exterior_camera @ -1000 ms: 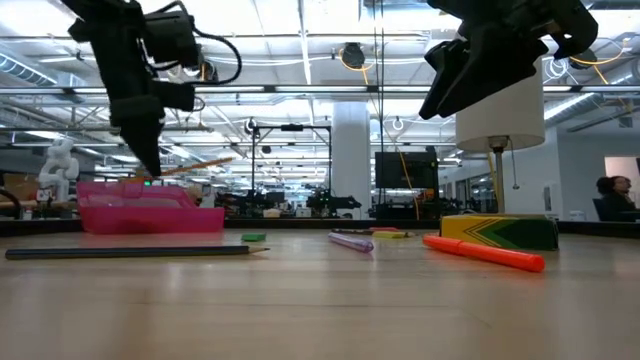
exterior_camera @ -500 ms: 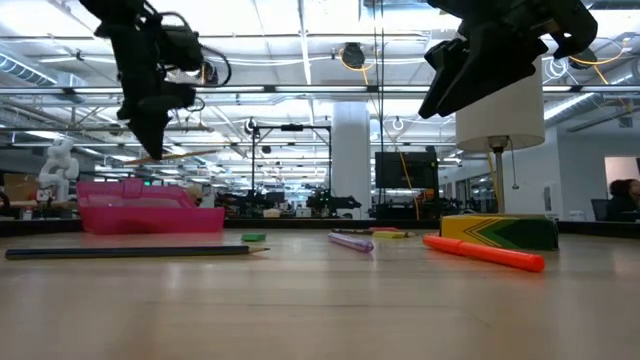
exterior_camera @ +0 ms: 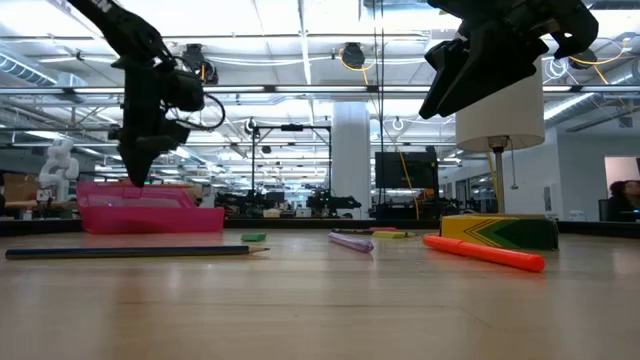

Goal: Pack school essentials
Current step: Put the right yellow pencil into the pink supply box, then put the top black pencil into the pink supply box

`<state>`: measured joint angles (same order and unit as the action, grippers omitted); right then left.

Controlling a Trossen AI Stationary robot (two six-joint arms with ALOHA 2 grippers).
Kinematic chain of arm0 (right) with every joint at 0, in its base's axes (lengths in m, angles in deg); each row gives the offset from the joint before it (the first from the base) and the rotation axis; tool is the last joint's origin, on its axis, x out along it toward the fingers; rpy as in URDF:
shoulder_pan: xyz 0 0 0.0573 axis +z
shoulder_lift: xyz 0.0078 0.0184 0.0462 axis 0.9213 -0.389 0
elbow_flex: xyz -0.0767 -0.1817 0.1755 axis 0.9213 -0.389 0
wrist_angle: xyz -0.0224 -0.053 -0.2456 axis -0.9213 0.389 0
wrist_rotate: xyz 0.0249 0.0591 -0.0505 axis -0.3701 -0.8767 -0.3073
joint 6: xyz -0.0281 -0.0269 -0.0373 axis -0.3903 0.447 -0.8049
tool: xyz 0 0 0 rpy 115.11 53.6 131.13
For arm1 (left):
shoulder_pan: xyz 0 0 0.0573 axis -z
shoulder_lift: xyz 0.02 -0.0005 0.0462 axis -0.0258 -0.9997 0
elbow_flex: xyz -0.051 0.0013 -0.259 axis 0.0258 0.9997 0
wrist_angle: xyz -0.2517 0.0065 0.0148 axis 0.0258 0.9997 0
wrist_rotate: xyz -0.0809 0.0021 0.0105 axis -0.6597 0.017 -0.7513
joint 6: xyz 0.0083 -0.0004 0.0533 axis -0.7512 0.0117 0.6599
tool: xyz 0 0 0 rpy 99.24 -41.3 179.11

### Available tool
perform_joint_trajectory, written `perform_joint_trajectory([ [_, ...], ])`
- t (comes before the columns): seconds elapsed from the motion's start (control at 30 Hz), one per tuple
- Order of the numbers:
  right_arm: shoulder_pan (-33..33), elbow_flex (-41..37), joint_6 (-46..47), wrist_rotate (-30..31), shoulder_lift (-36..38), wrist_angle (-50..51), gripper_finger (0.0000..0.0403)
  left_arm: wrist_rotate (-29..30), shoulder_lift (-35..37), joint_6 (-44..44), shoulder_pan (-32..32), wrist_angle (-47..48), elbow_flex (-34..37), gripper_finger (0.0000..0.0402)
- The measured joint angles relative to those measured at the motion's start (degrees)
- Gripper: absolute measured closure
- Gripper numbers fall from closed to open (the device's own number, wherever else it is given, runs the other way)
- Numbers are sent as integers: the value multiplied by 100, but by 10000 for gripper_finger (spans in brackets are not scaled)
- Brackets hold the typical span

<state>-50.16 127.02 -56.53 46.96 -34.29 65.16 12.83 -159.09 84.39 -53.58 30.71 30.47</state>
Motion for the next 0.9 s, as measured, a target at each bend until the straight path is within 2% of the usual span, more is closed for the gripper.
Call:
perform_joint_trajectory([
  [0.47,0,0,108,-2,0,13,239,127,-633,-15,5,-202,3,361],
  [0.77,0,0,107,-4,0,22,238,314,-644,-220,5,-150,6,284],
  [0.9,0,0,83,0,0,24,238,368,-607,-451,17,-58,6,264],
])
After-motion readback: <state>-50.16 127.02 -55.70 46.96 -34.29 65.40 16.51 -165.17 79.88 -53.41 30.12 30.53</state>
